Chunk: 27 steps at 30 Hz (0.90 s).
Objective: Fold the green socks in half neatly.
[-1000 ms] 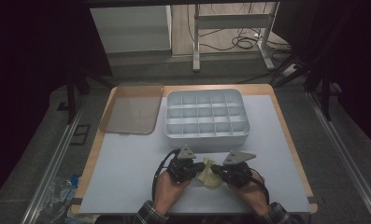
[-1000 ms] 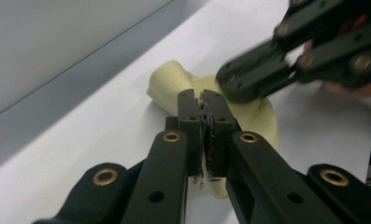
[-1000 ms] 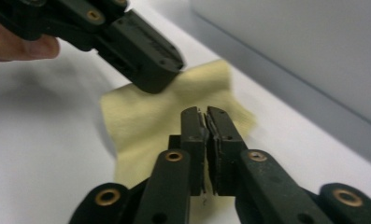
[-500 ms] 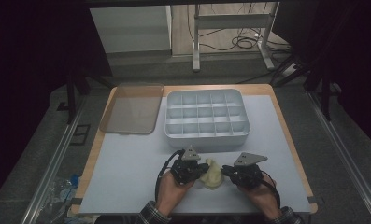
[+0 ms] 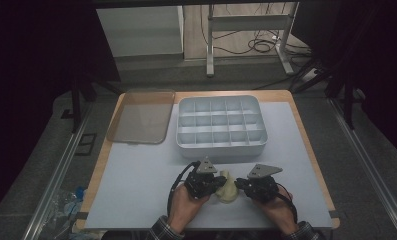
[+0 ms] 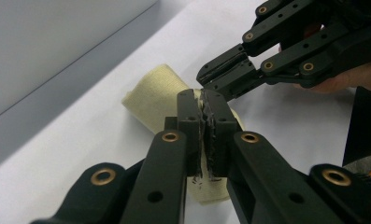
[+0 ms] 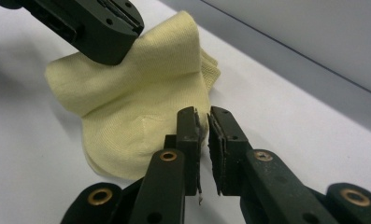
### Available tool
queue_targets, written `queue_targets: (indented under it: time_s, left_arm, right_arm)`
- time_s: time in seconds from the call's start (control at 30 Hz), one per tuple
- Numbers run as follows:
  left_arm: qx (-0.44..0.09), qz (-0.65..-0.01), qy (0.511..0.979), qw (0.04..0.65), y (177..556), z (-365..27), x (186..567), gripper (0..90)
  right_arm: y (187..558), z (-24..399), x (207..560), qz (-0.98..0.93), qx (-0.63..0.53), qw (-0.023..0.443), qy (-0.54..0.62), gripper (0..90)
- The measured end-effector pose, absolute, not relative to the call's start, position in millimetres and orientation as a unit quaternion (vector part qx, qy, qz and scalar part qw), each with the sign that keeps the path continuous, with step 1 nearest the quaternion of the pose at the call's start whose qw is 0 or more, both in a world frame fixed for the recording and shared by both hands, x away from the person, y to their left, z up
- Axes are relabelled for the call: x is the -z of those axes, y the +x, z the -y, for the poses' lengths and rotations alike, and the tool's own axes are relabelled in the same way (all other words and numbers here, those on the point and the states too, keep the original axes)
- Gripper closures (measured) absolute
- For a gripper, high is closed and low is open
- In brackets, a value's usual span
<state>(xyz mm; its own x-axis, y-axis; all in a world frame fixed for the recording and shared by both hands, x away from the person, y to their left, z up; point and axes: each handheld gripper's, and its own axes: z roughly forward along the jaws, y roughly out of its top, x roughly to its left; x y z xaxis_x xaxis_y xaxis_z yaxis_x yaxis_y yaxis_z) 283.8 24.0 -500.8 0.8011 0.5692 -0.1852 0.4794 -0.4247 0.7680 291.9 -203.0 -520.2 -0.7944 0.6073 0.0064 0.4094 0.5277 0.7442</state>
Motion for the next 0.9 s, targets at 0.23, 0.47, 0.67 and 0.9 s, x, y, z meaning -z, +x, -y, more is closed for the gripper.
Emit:
queue_targets:
  time_s: [0.23, 0.47, 0.67, 0.9]
  left_arm:
    - [-0.048, -0.307, 0.843, 0.439, 282.5, -21.0, 501.1, 86.6]
    - [-0.043, -0.301, 0.846, 0.439, 280.4, -16.5, 502.7, 86.4]
    - [-0.035, -0.296, 0.849, 0.437, 279.7, -10.8, 506.7, 85.7]
    - [-0.026, -0.292, 0.852, 0.434, 279.2, -4.8, 511.0, 85.1]
  right_arm:
    - [292.7, 199.7, 520.8, -0.866, -0.385, 0.128, 0.293, 82.0]
    - [293.1, 197.8, 521.3, -0.865, -0.387, 0.127, 0.293, 80.9]
    - [295.6, 202.2, 519.0, -0.862, -0.385, 0.141, 0.298, 75.9]
    - [298.9, 212.7, 512.2, -0.853, -0.388, 0.159, 0.31, 73.7]
